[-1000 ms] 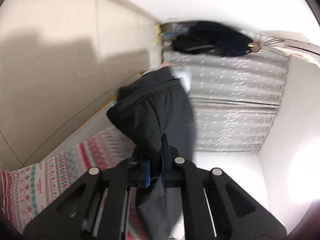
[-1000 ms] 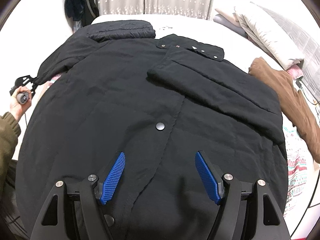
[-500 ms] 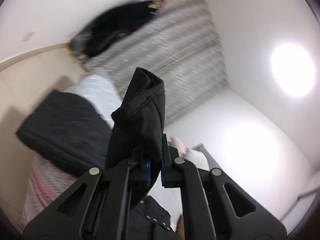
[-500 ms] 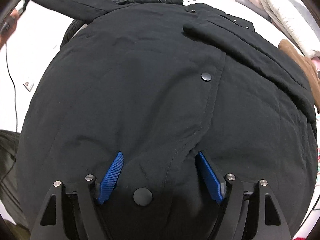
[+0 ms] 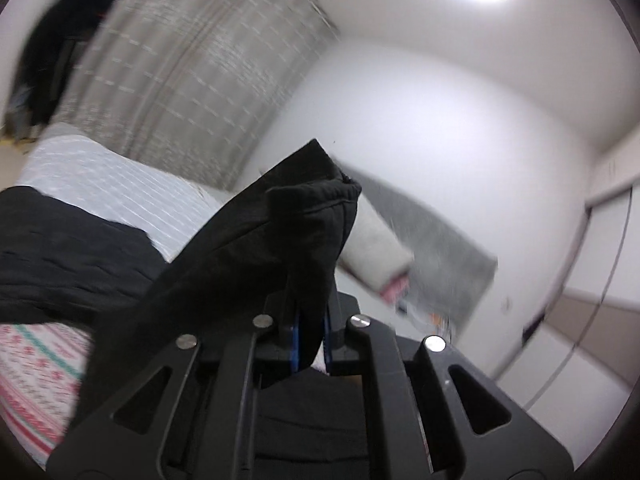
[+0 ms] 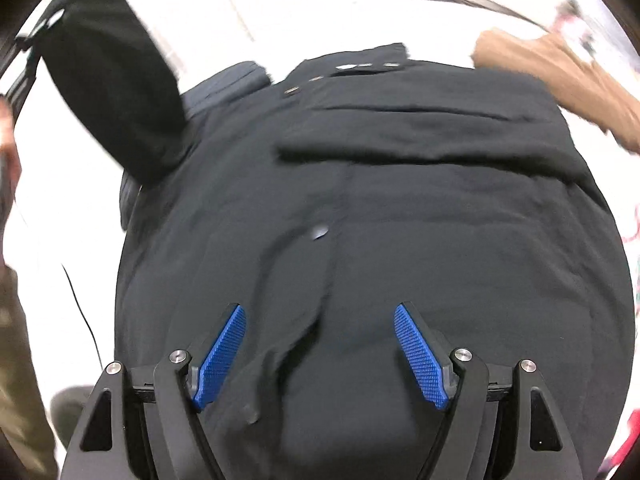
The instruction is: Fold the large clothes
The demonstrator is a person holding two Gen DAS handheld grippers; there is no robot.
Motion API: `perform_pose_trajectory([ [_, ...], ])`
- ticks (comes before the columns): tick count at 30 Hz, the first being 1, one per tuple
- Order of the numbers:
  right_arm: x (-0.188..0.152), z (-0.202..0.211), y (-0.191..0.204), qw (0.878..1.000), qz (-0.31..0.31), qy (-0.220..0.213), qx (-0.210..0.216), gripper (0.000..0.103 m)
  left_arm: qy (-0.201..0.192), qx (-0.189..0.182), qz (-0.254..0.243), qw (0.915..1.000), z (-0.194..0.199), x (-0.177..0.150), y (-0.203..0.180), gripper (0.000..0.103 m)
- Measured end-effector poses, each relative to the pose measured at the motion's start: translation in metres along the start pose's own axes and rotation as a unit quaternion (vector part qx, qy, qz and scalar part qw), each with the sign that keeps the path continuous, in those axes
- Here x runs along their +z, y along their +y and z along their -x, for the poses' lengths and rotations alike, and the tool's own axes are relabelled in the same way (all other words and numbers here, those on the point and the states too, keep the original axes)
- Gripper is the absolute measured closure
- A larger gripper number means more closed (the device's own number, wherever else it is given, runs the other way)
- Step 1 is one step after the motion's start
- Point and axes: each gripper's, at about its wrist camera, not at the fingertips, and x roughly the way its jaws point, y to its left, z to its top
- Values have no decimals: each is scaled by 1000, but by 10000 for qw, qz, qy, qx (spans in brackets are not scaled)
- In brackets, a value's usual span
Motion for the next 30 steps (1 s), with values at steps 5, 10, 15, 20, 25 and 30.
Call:
perform_pose_trajectory([
  [5, 19, 4, -47, 9964, -846, 0, -45, 25, 1572, -303, 185, 9869, -79, -77, -42, 53],
  [10, 24, 12, -76, 9893, -1454, -2, 101, 25, 2708, -328, 47, 9621, -107, -147, -52, 53],
  [15, 23, 23, -89, 9876, -1568, -32, 80, 25, 2716, 217, 176, 9620, -102, -138, -22, 48],
  [20, 17, 28, -95, 9868, -1615, 0, 59, 25, 3152, 905, 356, 9440, -113, -169, 25, 48],
  [25, 18, 20, -93, 9890, -1474, 76, -42, 25, 3518, 1414, 526, 9238, -127, -205, 49, 48],
  [30, 19, 14, -93, 9915, -1264, 147, -272, 25, 3800, 1238, 614, 9146, -105, -193, 31, 48],
])
